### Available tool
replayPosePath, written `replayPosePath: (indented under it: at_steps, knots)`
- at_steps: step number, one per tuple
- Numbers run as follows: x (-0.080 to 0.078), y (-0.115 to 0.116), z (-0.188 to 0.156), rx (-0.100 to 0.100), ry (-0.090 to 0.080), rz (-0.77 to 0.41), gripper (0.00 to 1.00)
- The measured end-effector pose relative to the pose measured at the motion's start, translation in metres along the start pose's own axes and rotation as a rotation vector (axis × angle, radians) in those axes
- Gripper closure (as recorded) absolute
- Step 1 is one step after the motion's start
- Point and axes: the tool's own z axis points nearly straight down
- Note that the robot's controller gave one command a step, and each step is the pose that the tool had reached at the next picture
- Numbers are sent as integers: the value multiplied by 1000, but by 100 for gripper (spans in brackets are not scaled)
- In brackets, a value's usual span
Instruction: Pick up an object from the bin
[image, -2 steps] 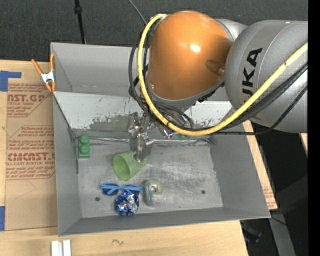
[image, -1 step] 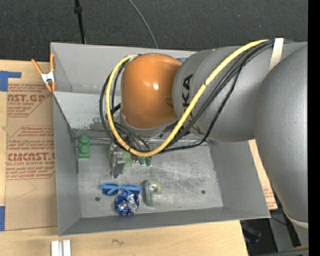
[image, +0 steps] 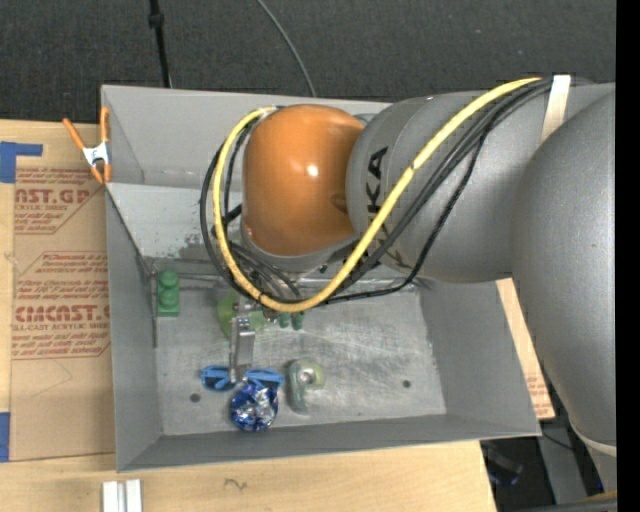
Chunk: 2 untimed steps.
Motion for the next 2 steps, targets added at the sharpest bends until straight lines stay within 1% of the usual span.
replayPosePath:
  at_steps: [1, 2]
  knots:
    - [23, -52, 146, -3, -14, -119, 0]
    - [24, -50, 144, -2, -10, -122, 100]
